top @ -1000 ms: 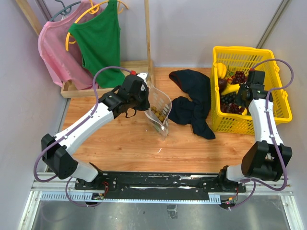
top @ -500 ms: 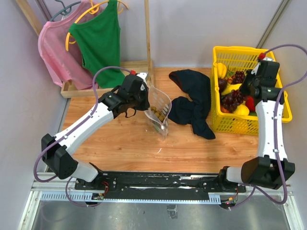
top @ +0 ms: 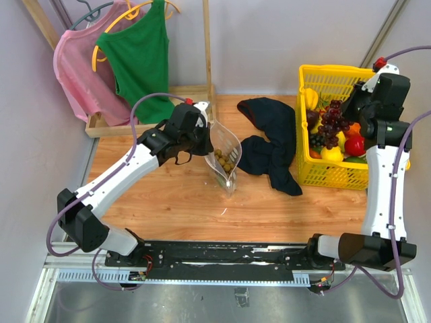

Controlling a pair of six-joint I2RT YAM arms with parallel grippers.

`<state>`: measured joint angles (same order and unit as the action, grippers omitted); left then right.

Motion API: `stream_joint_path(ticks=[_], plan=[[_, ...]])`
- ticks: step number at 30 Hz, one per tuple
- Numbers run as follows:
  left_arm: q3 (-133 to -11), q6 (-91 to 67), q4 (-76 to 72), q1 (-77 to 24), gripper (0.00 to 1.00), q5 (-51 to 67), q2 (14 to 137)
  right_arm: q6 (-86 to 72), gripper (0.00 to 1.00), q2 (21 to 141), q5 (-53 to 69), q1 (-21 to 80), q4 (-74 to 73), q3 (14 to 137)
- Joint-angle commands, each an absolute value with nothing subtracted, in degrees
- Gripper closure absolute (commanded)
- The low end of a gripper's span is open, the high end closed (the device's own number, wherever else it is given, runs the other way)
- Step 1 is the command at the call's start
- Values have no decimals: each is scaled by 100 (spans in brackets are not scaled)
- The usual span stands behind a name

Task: Place the food in the zip-top bag and seal the zipper
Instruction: Pick up the fake fruit from the bin, then place the fake fruit in the zipper food storage bag.

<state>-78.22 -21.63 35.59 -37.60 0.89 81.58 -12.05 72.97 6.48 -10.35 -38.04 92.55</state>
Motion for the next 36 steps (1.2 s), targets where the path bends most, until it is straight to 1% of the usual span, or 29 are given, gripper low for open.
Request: stream_joint_path(ticks=[1, 6, 17, 30, 36], plan=[[-8114, -2104, 3303, -3718, 100, 537, 8169, -1223, 99, 7166, 867, -773, -3798, 9610], [-8244, -2176, 3300, -3718, 100, 681, 8335, -1114, 99, 7167, 903, -401, -3968, 9966], [-8516, -2383, 3300, -3725, 100, 918, 8678, -969, 99, 7236, 913, 1124, -4066, 10623], [-8543, -2519, 3270, -3722, 100, 866, 8744, -1333, 99, 7538, 1012, 3055, -3400, 10744], [-8523, -2524, 3270, -3718, 100, 861, 8747, -1404, 99, 7766, 942, 3528, -3225, 10841]])
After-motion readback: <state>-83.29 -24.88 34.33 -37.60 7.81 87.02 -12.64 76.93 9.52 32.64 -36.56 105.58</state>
